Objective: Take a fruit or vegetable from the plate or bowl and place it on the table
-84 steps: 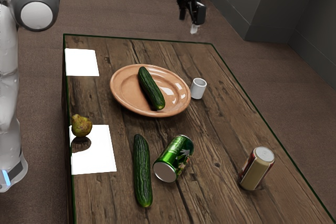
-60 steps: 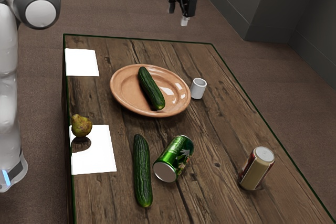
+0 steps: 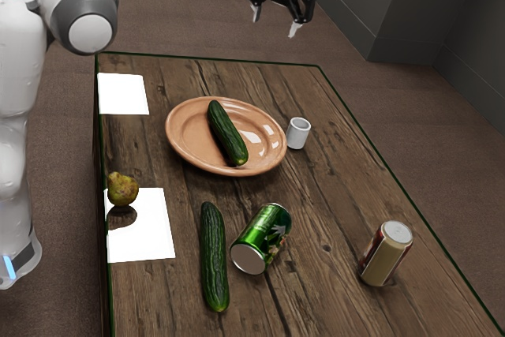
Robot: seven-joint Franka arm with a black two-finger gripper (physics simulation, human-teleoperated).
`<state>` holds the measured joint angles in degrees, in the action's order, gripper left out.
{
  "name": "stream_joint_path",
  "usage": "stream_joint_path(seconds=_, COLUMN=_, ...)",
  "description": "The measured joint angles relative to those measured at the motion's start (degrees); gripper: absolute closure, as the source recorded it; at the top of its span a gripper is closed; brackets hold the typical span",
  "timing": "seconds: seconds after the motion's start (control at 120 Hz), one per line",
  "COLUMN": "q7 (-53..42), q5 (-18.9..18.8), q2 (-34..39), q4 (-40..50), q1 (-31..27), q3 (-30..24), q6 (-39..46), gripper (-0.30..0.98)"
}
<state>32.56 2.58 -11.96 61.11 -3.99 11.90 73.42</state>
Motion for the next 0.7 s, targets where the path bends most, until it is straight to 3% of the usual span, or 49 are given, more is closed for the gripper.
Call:
stream_joint_path(seconds=0.142, q7=11.5, q5=2.3, q2=-0.2, q4=3.6, q1=1.4, q3=-0.3, q6=1.6, gripper=0.00)
stream_joint_path(seconds=0.292, q7=22.2, q5=2.6, q2=12.4, q4=30.0, q1=3.8, q3=-1.2, q6=12.2, gripper=0.00)
stream_joint_path(seconds=0.4, q7=29.8, q5=0.0, q2=20.5, q4=42.8, q1=4.3, q3=-4.0, q6=19.6, gripper=0.00)
stream_joint_path(seconds=0.7, q7=45.5, q5=-1.8, q2=25.0, q4=56.2, q1=3.8, q3=-4.3, q6=32.2, gripper=0.00)
